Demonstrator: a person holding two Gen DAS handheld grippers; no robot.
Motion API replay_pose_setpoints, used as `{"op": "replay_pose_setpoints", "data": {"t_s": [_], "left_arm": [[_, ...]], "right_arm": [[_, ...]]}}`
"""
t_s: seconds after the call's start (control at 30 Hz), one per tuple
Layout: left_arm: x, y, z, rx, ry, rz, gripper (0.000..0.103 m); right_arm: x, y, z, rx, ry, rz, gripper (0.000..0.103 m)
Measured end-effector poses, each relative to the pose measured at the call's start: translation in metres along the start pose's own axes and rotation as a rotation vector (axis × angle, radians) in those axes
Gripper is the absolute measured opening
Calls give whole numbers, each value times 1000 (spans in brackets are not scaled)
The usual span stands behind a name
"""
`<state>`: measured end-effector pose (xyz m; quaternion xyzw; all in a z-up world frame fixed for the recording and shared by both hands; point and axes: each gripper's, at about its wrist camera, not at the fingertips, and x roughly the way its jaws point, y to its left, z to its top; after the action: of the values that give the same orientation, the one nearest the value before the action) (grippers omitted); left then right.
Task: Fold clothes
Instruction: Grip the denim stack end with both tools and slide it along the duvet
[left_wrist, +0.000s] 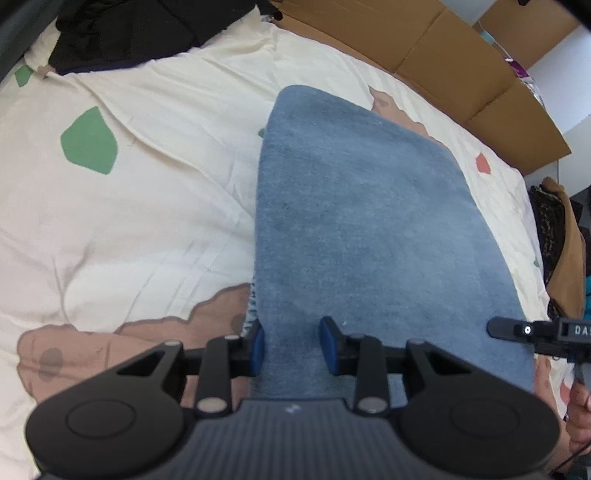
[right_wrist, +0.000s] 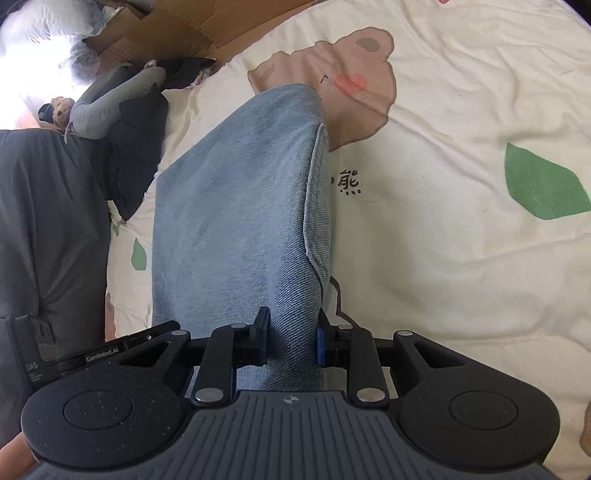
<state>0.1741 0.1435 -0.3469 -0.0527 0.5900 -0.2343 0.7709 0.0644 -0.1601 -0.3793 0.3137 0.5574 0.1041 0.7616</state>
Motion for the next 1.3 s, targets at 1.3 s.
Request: {"op": "replay_pose_setpoints", "data": {"t_s": [1.3], "left_arm": [[30, -28, 7, -33, 39, -353, 56]], "right_arm": [[-42, -55, -23, -69, 134, -361, 50]]}}
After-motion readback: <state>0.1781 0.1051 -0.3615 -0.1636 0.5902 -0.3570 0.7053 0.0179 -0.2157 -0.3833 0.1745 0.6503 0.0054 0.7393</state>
